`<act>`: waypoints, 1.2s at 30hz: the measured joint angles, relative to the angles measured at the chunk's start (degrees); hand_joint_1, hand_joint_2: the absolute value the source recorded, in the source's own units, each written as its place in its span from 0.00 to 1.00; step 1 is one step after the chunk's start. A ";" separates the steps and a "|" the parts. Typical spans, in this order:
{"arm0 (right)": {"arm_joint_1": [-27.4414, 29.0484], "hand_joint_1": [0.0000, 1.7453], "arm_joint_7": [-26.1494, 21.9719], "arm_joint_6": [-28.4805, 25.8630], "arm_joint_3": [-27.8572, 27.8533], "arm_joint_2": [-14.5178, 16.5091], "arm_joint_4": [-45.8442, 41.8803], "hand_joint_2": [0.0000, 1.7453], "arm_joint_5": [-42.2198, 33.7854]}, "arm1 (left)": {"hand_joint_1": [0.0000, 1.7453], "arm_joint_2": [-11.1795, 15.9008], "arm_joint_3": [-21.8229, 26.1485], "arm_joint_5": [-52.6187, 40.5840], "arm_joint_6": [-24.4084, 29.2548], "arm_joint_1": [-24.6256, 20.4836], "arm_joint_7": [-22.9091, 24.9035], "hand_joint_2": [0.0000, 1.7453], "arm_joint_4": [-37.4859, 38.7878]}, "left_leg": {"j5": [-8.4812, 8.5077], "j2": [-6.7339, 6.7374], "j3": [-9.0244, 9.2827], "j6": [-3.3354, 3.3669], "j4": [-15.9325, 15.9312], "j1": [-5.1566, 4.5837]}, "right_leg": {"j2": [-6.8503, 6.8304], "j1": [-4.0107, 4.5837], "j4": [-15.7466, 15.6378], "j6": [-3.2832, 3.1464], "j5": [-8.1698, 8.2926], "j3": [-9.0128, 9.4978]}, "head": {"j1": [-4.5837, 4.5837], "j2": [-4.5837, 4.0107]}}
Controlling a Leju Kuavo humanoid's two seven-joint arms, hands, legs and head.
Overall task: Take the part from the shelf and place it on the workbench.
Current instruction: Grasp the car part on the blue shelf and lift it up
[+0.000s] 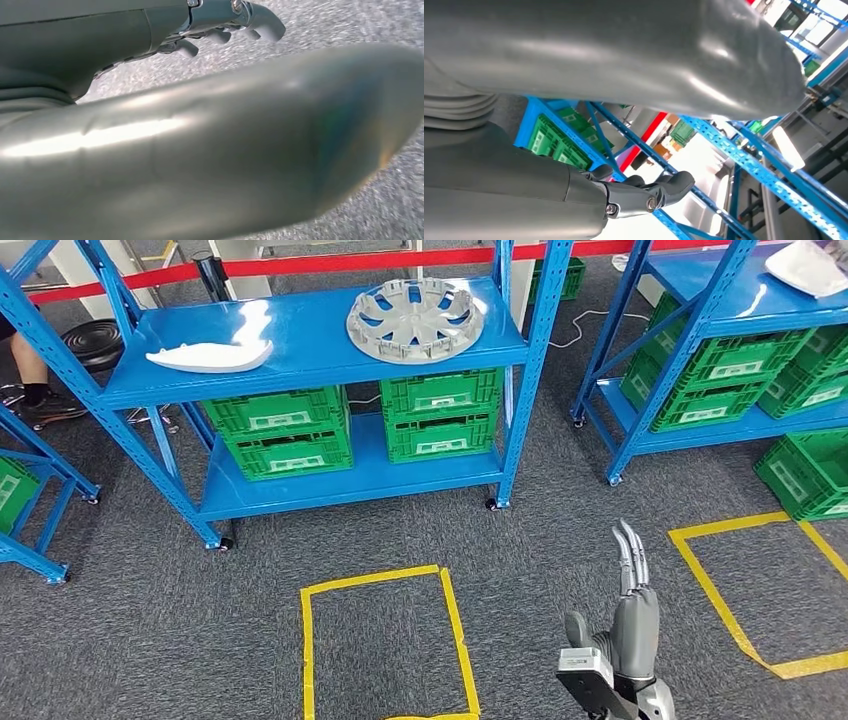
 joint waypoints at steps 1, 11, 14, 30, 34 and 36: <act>0.05 0.00 0.01 -0.09 0.00 -0.01 0.05 0.00 -0.48 | 0.00 0.07 -0.03 -0.01 -0.05 0.03 0.14 0.00 0.00 | 1.16 0.01 -0.13 -0.19 -0.40 0.17 | 0.06 -0.11 0.01 0.15 -0.18 0.23 | 0.00 0.00; 0.04 0.00 0.77 -2.20 0.00 -0.51 1.09 0.00 -0.27 | 0.00 0.03 -0.75 -1.07 -0.55 -0.05 1.22 0.00 0.03 | 7.94 -0.31 6.61 2.23 -15.09 0.59 | 0.15 -0.35 3.04 3.39 -3.26 0.52 | 0.03 0.00; 0.27 0.00 1.08 -2.42 -0.01 -0.52 1.19 0.00 -0.25 | 0.00 0.07 -0.98 -1.31 -0.92 -0.07 1.25 0.00 0.02 | 7.63 -0.23 6.76 2.85 -15.10 0.35 | 0.13 -0.33 14.36 3.59 -7.73 -5.76 | 0.16 0.00; -2.45 0.00 4.92 0.12 1.16 -1.38 0.99 0.00 5.38 | 0.00 -1.15 -0.97 0.35 2.23 0.18 1.10 0.00 0.03 | -0.20 -0.23 0.95 -0.02 -1.19 0.03 | 0.03 0.18 0.16 0.09 0.28 -0.27 | -0.16 0.00; -2.78 0.00 6.95 0.34 2.03 -1.35 0.70 0.00 7.15 | 0.00 -1.31 -0.95 0.37 2.41 0.71 0.59 0.00 0.04 | 6.31 -0.15 3.06 -0.29 -8.42 0.36 | 0.07 -0.02 0.34 0.67 -0.67 0.86 | -0.17 0.00; -2.97 0.00 7.16 0.84 2.29 -1.35 0.42 0.00 7.42 | 0.00 -1.51 -0.95 0.62 3.10 0.69 -0.34 0.00 0.03 | 8.47 -0.21 5.48 0.22 -13.93 0.34 | 0.12 0.15 0.60 1.37 -1.24 1.17 | -0.13 0.00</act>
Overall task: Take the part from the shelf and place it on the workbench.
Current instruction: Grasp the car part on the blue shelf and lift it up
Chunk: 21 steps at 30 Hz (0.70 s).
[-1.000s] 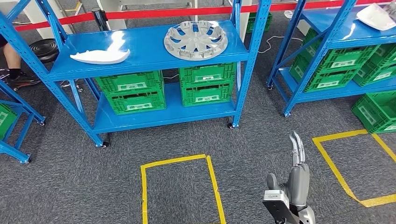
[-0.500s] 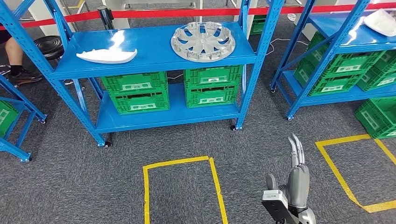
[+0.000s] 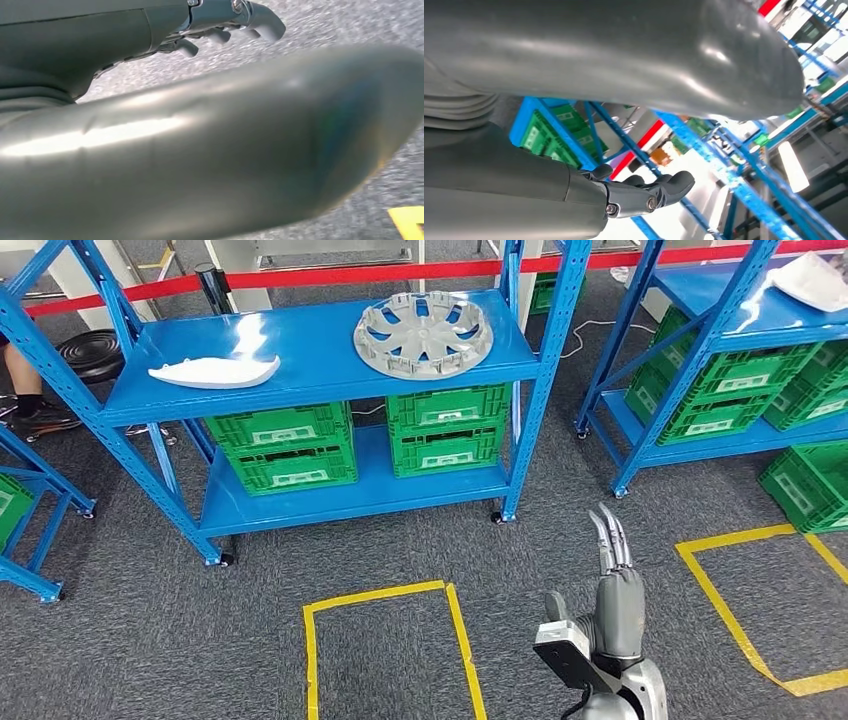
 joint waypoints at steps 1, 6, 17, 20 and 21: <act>-0.15 0.00 -0.02 0.26 0.14 0.00 -0.09 0.00 0.07 | 0.00 -0.13 0.02 0.26 0.39 -0.01 -0.56 0.00 -0.01 | 0.00 -0.05 0.37 0.42 -0.81 -0.09 | 0.02 0.11 0.01 0.36 -0.13 0.03 | 0.03 0.00; -1.26 0.00 -0.31 0.78 0.37 -0.24 -0.10 0.00 -0.63 | 0.00 -0.48 0.15 1.56 2.32 -0.09 -3.82 0.00 -0.03 | -0.05 -0.05 0.74 2.42 -1.20 -0.02 | -0.01 -0.12 3.76 1.95 -2.39 -1.59 | 0.18 0.00; 1.17 0.00 -2.22 -0.16 -1.66 -0.92 -2.01 0.00 -1.81 | 0.00 -1.24 -0.05 -1.99 2.54 -0.29 -3.93 0.00 0.01 | -1.94 -0.25 2.30 1.60 -1.30 -0.45 | -0.04 0.54 0.60 0.75 1.87 -2.95 | 0.24 0.00; 2.30 0.00 -3.06 0.11 -2.78 -0.47 -3.19 0.00 -2.38 | 0.00 -0.99 -0.07 -2.22 2.52 -0.49 -3.09 0.00 -0.05 | -2.77 -0.11 2.64 0.56 -0.78 -0.42 | 0.09 0.18 -0.09 -0.20 1.90 -2.24 | 0.15 0.00; 2.48 0.00 -3.34 0.22 -2.98 -0.18 -3.48 0.00 -2.33 | 0.00 -0.81 -0.07 -2.27 2.44 -0.57 -2.78 0.00 -0.07 | -3.85 -0.08 1.95 0.27 1.02 -0.42 | 0.07 -0.02 -0.35 -0.55 1.90 -1.89 | 0.07 0.00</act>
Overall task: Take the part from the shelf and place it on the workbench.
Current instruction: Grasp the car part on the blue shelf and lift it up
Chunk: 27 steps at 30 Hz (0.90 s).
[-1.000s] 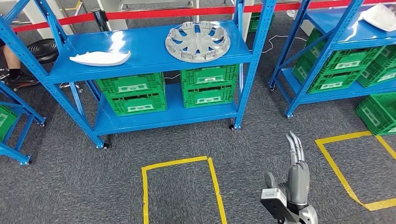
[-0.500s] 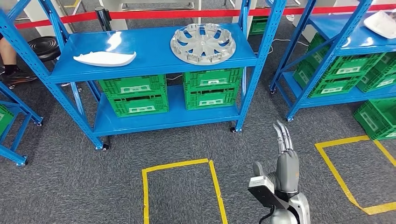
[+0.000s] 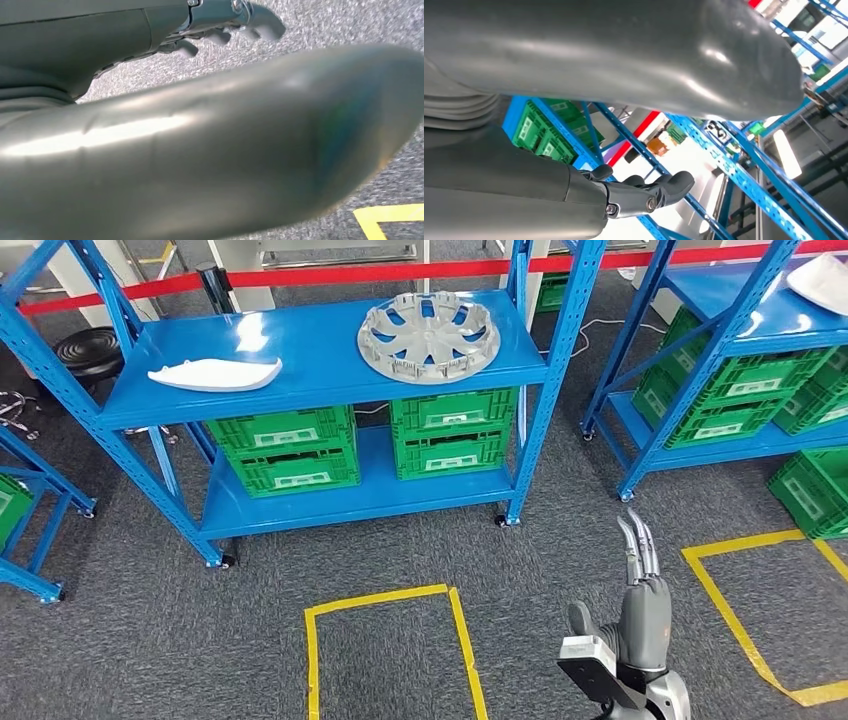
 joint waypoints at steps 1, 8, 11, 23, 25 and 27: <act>0.10 0.00 -0.24 0.08 -0.15 0.32 -0.18 0.00 0.23 | 0.00 0.21 0.00 -0.05 -0.08 -0.05 0.24 0.00 0.00 | -1.52 0.01 -1.44 -0.21 3.01 0.08 | -0.04 -0.08 -0.11 -0.29 -0.10 0.27 | -0.07 0.00; 0.07 0.00 -0.84 0.11 -0.80 1.22 -0.12 0.00 1.90 | 0.00 1.85 0.00 0.69 -0.66 -0.19 0.21 0.00 -0.03 | 2.28 0.09 -3.44 -0.52 2.86 0.18 | 0.04 -0.06 0.01 -0.08 -1.58 1.94 | -0.14 0.00; -0.79 0.00 -0.78 -0.20 -0.84 1.20 0.39 0.00 2.14 | 0.00 1.97 0.00 1.24 -1.09 -0.33 0.03 0.00 -0.02 | 3.77 0.03 -1.08 0.52 -2.20 0.01 | 0.11 0.25 0.11 0.89 -2.19 2.31 | -0.05 0.00; -2.44 0.00 -0.64 -0.28 -0.63 0.72 2.64 0.00 -0.33 | 0.00 1.99 1.47 6.13 -2.32 -0.34 -2.03 0.00 -0.02 | 2.70 -0.14 0.40 2.28 -2.54 0.11 | -0.04 -0.06 7.56 2.00 -1.78 -3.66 | 0.16 0.00; -3.42 0.00 0.17 0.55 0.20 0.47 3.09 0.00 -0.37 | 0.00 2.05 2.28 7.49 -2.36 -0.42 -2.86 0.00 -0.07 | 2.22 -0.14 0.60 1.71 -2.55 -0.03 | -0.03 0.24 1.74 1.45 0.23 -1.12 | 0.14 0.00; -4.65 0.00 1.40 1.61 1.64 0.17 3.95 0.00 -0.40 | 0.00 2.14 3.12 8.54 -2.38 -0.49 -3.19 0.00 -0.12 | 1.96 -0.05 0.70 0.99 -2.78 -0.07 | 0.07 0.53 0.79 0.98 -0.06 -0.78 | 0.11 0.00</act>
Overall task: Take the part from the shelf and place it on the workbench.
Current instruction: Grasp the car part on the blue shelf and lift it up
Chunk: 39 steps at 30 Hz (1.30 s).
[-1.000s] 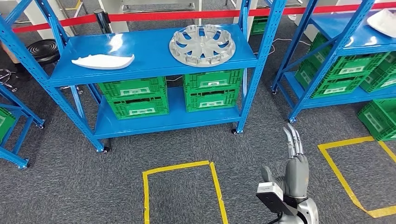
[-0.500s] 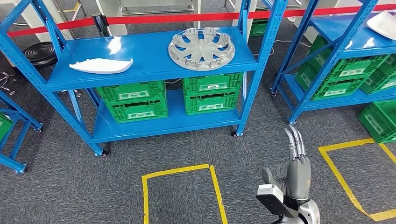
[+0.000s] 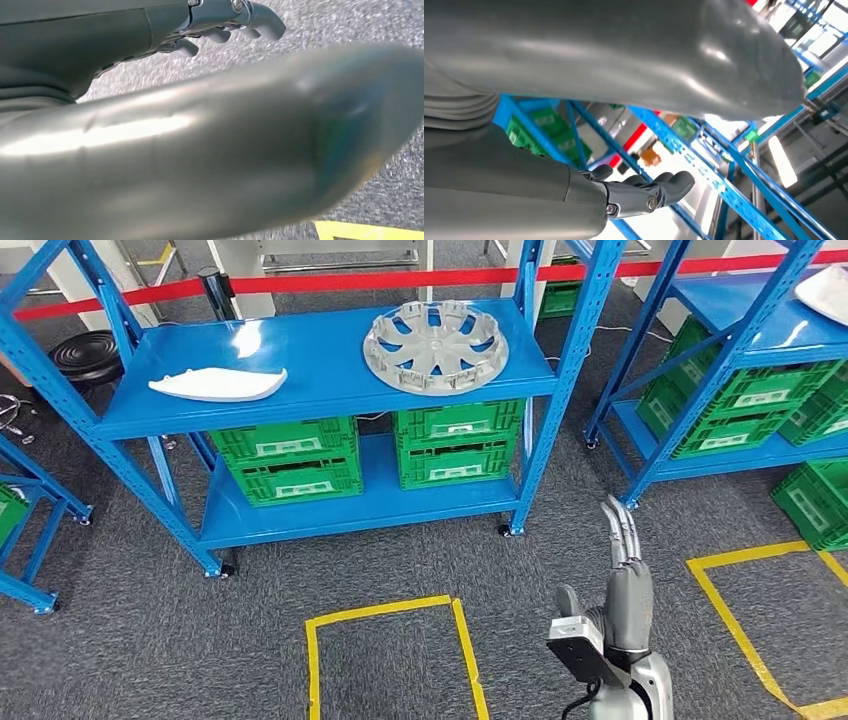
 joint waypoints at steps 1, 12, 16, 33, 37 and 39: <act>-0.58 0.00 0.58 0.30 0.74 -0.15 0.47 0.00 0.11 | 0.00 0.03 0.37 0.31 -0.01 -0.01 0.04 0.00 -0.03 | -0.07 0.04 0.19 -0.34 -0.11 0.06 | 0.05 -0.09 -0.19 -0.35 0.06 0.13 | -0.01 0.00; -5.34 0.00 0.83 0.64 3.77 -2.49 8.12 0.00 -1.88 | 0.00 -0.75 2.25 0.41 1.66 0.43 1.54 0.00 0.06 | 1.51 0.10 -4.24 -1.44 4.33 0.16 | -0.18 -0.29 -0.71 -1.25 -1.28 2.42 | -0.17 0.00; -5.23 0.00 0.36 0.60 3.80 -3.36 8.64 0.00 -2.99 | 0.00 -0.93 2.28 -0.36 1.92 0.45 -0.14 0.00 0.07 | 2.53 0.04 -2.27 0.05 0.36 -0.05 | -0.14 -0.06 -0.75 -0.01 -1.83 2.75 | -0.10 0.00; -3.21 0.00 -0.45 1.02 3.30 -4.20 8.51 0.00 -3.17 | 0.00 -1.19 2.89 1.02 -0.02 0.29 2.48 0.00 0.14 | 0.15 0.12 -0.47 -0.99 0.52 0.16 | -0.18 -0.41 -0.52 -0.76 0.07 0.36 | -0.02 0.00; -3.57 0.00 -0.71 1.25 3.20 -4.23 8.54 0.00 -3.26 | 0.00 -1.34 3.68 1.92 -0.05 0.30 2.87 0.00 0.17 | -5.40 0.13 -6.43 -1.84 12.24 0.27 | -0.29 -0.52 -0.85 -1.85 -0.27 1.16 | -0.21 0.00; -3.59 0.00 -0.73 1.32 3.16 -4.23 8.55 0.00 -3.30 | 0.00 -1.34 3.96 2.01 -0.05 0.41 2.95 0.00 0.18 | -5.40 0.12 -8.77 -1.94 15.57 0.27 | -0.23 -0.44 -0.82 -1.92 -0.58 1.45 | -0.21 0.00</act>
